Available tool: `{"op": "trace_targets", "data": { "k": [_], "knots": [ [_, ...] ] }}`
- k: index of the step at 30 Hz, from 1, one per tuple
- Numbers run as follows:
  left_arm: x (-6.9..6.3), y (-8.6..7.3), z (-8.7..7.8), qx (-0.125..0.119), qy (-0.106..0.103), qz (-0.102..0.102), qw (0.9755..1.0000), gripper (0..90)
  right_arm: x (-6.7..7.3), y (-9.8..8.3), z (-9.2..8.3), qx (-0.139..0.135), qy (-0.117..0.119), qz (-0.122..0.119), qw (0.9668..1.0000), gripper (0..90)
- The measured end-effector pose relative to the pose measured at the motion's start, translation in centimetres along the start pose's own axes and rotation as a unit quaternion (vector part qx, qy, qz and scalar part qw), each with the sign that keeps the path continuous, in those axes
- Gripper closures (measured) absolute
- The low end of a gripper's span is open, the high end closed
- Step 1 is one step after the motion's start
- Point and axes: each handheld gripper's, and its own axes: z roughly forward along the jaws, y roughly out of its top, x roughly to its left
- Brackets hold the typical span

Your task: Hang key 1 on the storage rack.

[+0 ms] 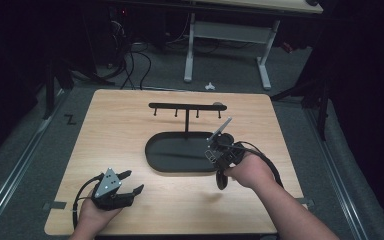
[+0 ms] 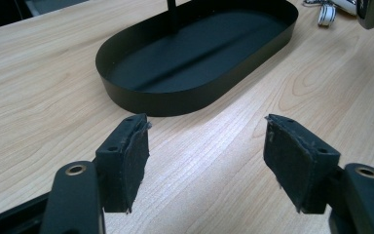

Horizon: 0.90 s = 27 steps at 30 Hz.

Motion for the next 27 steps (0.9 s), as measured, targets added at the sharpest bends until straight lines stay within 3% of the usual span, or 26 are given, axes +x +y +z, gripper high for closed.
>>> {"op": "trace_targets", "data": {
  "k": [9, 27],
  "knots": [
    [0.1, -0.4, -0.1, 0.007, 0.008, -0.004, 0.9999, 33.8, -0.9, 1.8, -1.1, -0.019, -0.001, -0.011, 0.9998, 80.6],
    [0.1, -2.0, -3.1, 0.006, 0.037, -0.016, 0.9992, 33.8, -2.1, 6.1, -3.3, -0.073, -0.016, 0.001, 0.9972, 80.6]
  ]
}}
